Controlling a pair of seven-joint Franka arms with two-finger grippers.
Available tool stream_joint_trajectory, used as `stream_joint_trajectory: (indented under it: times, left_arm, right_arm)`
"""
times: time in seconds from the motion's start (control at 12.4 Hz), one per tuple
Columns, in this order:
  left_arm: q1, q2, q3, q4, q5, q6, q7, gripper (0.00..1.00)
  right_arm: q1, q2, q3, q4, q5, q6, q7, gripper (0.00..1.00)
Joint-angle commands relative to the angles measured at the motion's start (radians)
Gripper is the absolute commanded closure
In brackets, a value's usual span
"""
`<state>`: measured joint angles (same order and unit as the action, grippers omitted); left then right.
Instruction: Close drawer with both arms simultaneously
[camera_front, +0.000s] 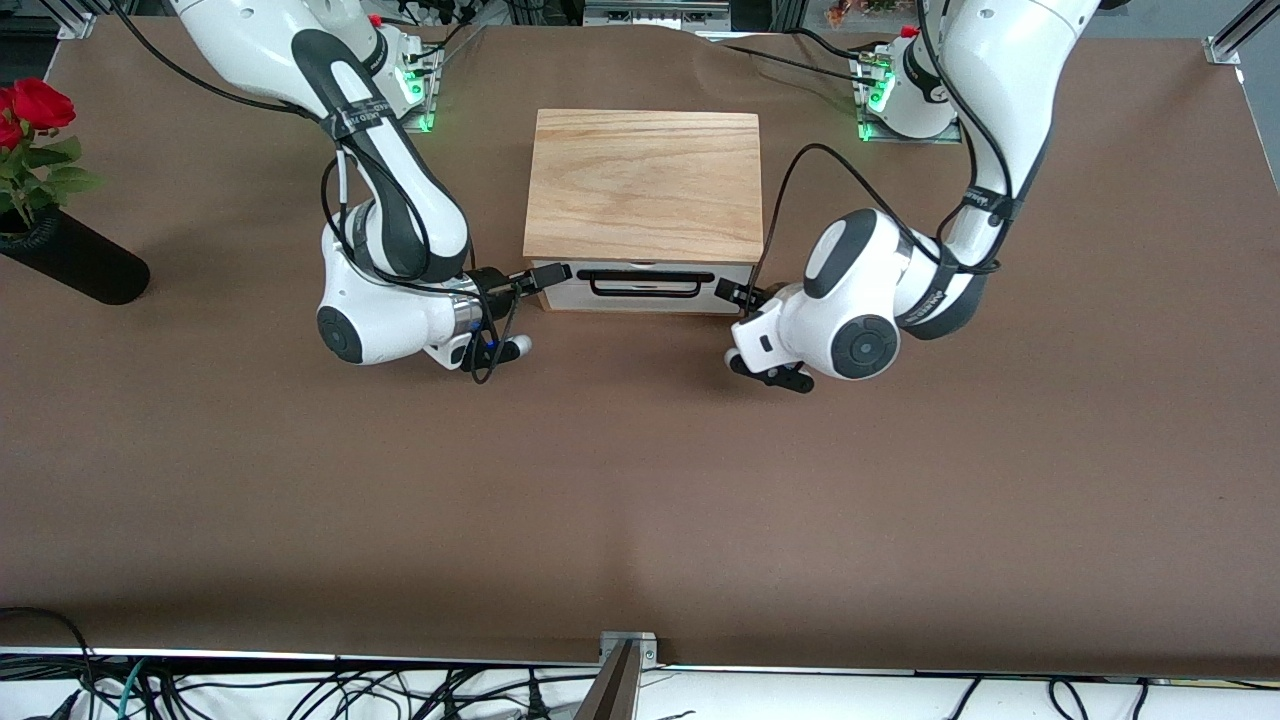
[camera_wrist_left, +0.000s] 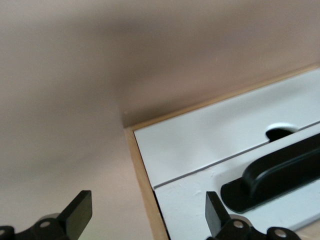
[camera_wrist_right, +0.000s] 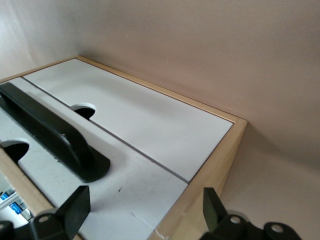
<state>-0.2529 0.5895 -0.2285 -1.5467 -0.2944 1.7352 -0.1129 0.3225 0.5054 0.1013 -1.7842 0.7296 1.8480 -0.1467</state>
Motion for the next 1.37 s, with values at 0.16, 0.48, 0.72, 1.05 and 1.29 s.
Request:
stream_joint_trajectory:
  times: [0.16,0.48,0.72,1.05,1.29]
  left_arm:
    - [0.083,-0.017,0.017,0.089,0.035,-0.026,0.021,0.00]
    - [0.102,-0.017,0.021,0.131,0.170,-0.025,0.021,0.00]
    - [0.109,-0.048,0.023,0.157,0.285,-0.025,0.021,0.00]
    - [0.135,-0.173,0.025,0.160,0.357,-0.028,0.016,0.00]
    - [0.182,-0.298,0.029,0.157,0.357,-0.104,0.022,0.00]
  right_arm:
    - [-0.049,0.036,-0.002,0.121,-0.006,-0.032,-0.019,0.00]
    - [-0.163,0.047,-0.027,0.218,-0.051,-0.018,-0.021,0.00]
    - [-0.168,0.013,-0.089,0.287,-0.298,-0.022,-0.022,0.00]
    - [-0.169,-0.112,-0.166,0.289,-0.498,-0.056,-0.094,0.00]
    - [-0.169,-0.179,-0.234,0.295,-0.527,-0.064,-0.148,0.00]
